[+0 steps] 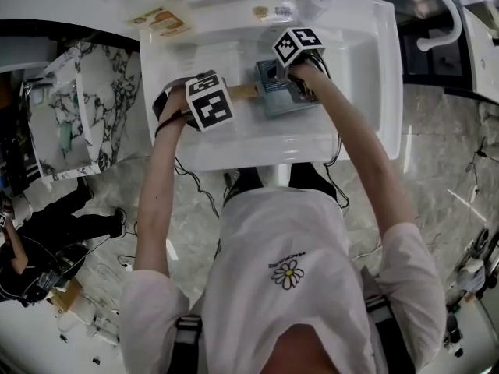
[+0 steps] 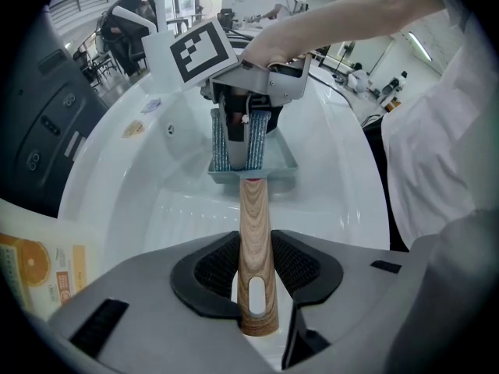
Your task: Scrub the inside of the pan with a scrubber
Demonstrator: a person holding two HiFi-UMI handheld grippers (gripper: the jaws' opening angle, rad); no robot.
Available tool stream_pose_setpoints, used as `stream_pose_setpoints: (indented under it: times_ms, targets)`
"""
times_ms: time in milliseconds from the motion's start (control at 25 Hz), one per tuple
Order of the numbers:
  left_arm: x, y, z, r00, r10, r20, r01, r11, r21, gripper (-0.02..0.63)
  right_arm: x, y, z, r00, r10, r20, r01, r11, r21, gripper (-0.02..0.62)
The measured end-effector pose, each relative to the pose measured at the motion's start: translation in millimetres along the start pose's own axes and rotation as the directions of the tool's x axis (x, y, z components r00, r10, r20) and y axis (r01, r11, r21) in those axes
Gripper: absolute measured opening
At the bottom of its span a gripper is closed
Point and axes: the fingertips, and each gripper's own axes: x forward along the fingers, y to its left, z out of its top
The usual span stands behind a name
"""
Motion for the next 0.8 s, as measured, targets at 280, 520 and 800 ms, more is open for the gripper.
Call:
stream_pose_setpoints:
  times_ms: [280, 520, 800]
  targets:
    - [1.5, 0.9, 0.4, 1.000, 0.005, -0.012, -0.004, 1.000, 0.010, 0.138, -1.1, -0.4, 0.7, 1.000, 0.004, 0.004, -0.004, 1.000, -0.008, 0.061]
    - [-0.9, 2.5, -0.9, 1.000, 0.003, -0.005, -0.003, 1.000, 0.012, 0.138, -20.6, -13.2, -3.5, 1.000, -0.017, 0.020, 0.018, 1.000, -0.012, 0.061]
    - [-1.9, 2.5, -0.7, 1.000, 0.012, 0.002, -0.012, 1.000, 0.013, 0.138, -50.5, -73.2, -20.6, 0.985, -0.172, -0.002, 0.172, 0.985, 0.001, 0.061]
